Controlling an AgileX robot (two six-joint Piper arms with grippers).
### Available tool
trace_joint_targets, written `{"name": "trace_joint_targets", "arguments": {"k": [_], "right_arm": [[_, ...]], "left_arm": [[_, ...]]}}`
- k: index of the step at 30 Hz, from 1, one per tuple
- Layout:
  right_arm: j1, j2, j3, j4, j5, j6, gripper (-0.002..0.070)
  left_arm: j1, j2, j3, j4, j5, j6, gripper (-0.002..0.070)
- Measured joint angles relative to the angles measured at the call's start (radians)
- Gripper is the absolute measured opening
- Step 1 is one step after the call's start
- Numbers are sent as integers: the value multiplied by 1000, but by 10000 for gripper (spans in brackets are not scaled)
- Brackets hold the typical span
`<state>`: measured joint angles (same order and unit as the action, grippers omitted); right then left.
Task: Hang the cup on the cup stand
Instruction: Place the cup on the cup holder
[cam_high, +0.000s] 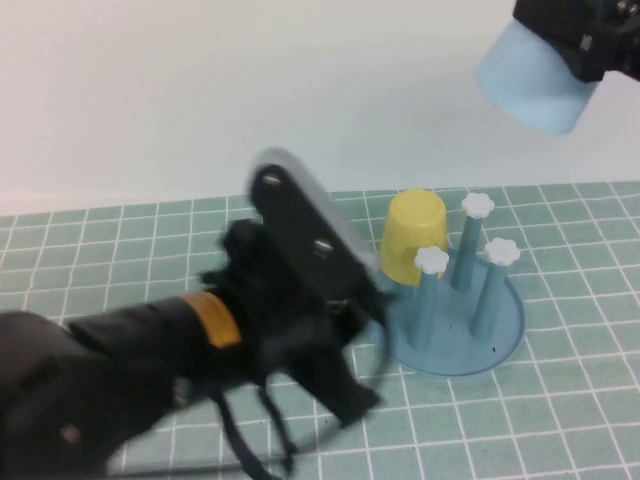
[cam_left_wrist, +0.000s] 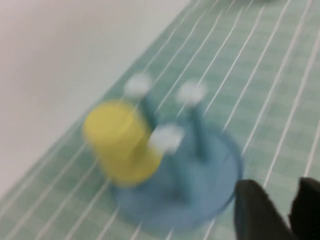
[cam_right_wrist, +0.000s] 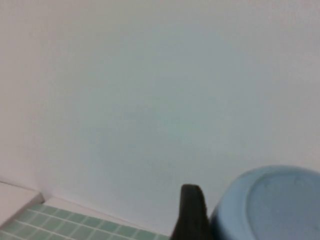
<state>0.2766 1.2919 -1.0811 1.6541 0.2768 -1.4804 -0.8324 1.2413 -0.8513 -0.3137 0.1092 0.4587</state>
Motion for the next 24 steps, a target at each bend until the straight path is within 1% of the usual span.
{"name": "trace_joint_targets", "arguments": {"k": [2,4,7,10,13,16,19,24], "right_arm": [[0,10,0,-5,-24,-47,520],[0,37,0,-5,-29,-108,520],[0,91,0,-1,-31,-202,520],[0,159,0,12,-33,-288,520],[0,219,0,43,-37,-403,520],[0,273,-2,55,-37,-510,520],[0,332,-19,57,-32,-567,520],[0,417,-84,60,-29,-605,520]], "left_arm": [[73,-19,-2,0,88,0,0],[135,-29,-10,7,172,4,1],[225,-42,-34,7,308,53,0],[279,-53,-47,4,389,99,0],[308,-57,-47,7,415,108,0],[316,-59,-47,13,422,110,0],[316,-61,-47,15,422,110,0],[316,-61,-47,8,445,110,0]]}}
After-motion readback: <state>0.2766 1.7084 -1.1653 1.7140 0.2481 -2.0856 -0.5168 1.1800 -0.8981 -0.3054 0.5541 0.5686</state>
